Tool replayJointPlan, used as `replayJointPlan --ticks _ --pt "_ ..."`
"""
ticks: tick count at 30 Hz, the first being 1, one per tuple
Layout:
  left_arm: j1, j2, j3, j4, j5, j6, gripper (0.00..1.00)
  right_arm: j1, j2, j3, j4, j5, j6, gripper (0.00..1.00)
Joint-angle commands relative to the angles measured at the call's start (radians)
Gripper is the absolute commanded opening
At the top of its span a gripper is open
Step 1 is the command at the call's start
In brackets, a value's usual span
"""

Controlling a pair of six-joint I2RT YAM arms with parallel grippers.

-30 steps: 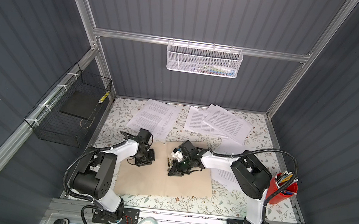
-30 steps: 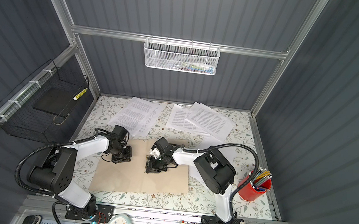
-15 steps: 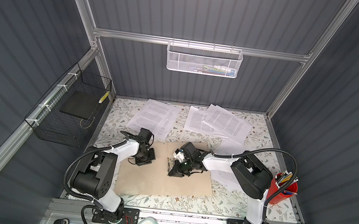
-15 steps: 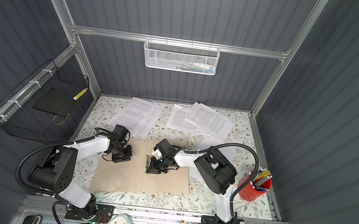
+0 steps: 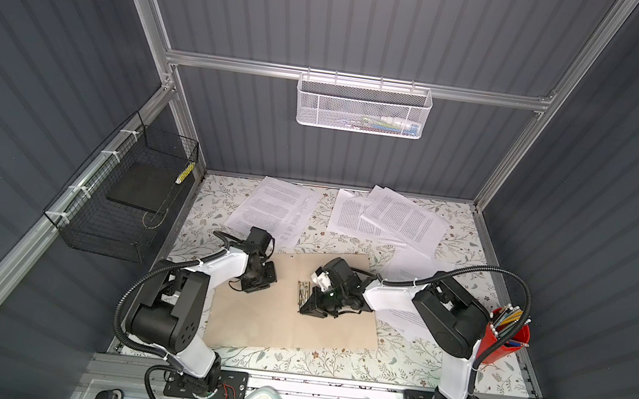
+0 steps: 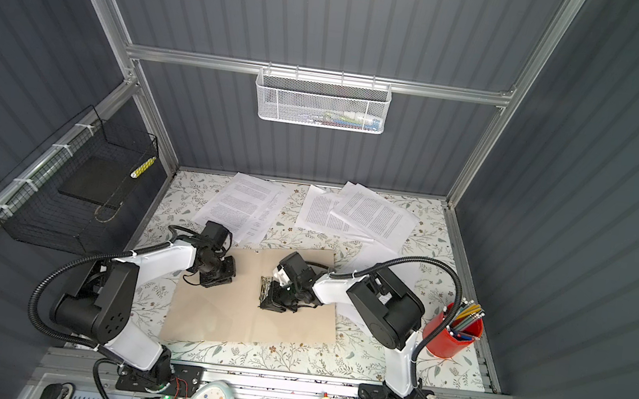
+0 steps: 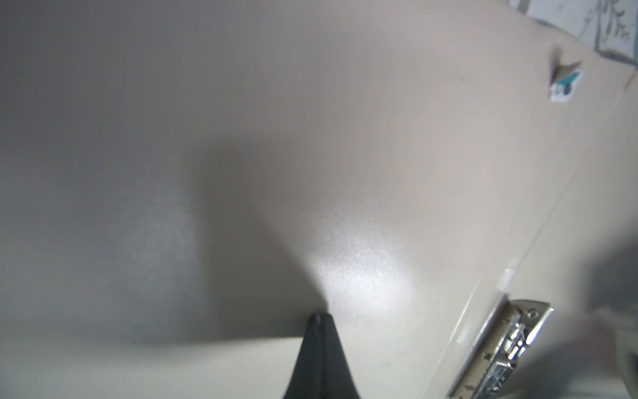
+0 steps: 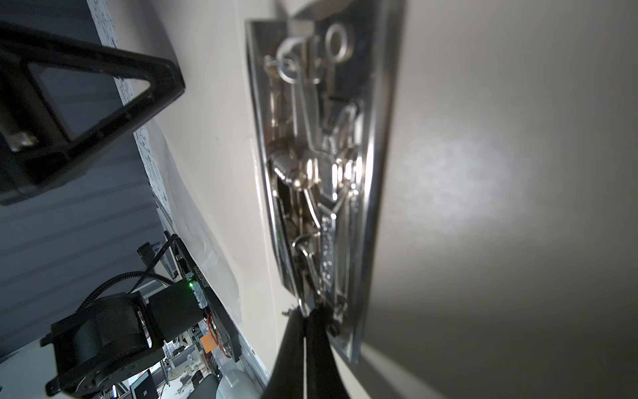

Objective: Put the files into the folder

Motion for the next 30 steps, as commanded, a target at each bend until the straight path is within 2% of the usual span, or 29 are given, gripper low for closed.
replayJointPlan --ticks 1,4,9,11,14,17,26,30 --pt "0.001 0.059 -0.073 -0.078 -0.096 -0.013 0.0 -0.015 0.072 -0.084 -0.172 0.27 0.054 0.0" --pt "0.003 0.063 -0.078 -0.076 -0.093 -0.014 0.0 -0.015 0.061 -0.086 -0.177 0.286 0.063 0.0" --pt "0.003 0.061 -0.09 -0.059 -0.09 -0.01 0.0 -0.013 -0.044 -0.15 -0.11 0.296 0.03 0.0" --pt "0.003 0.069 -0.087 -0.061 -0.093 -0.009 0.0 -0.012 -0.071 -0.186 -0.036 0.258 0.029 0.0" --pt "0.002 0.071 -0.092 -0.053 -0.096 -0.009 0.0 -0.002 -0.087 -0.163 -0.053 0.249 -0.013 0.0" --pt "0.003 0.081 -0.088 -0.055 -0.096 -0.007 0.0 -0.002 -0.091 -0.162 -0.008 0.176 -0.011 0.0" --pt "0.001 0.083 -0.076 -0.051 -0.065 0.003 0.0 -0.003 -0.19 -0.086 -0.059 0.119 -0.047 0.01" --pt "0.001 0.077 -0.063 -0.056 -0.054 0.009 0.0 -0.003 -0.225 -0.048 -0.074 0.08 -0.069 0.26"
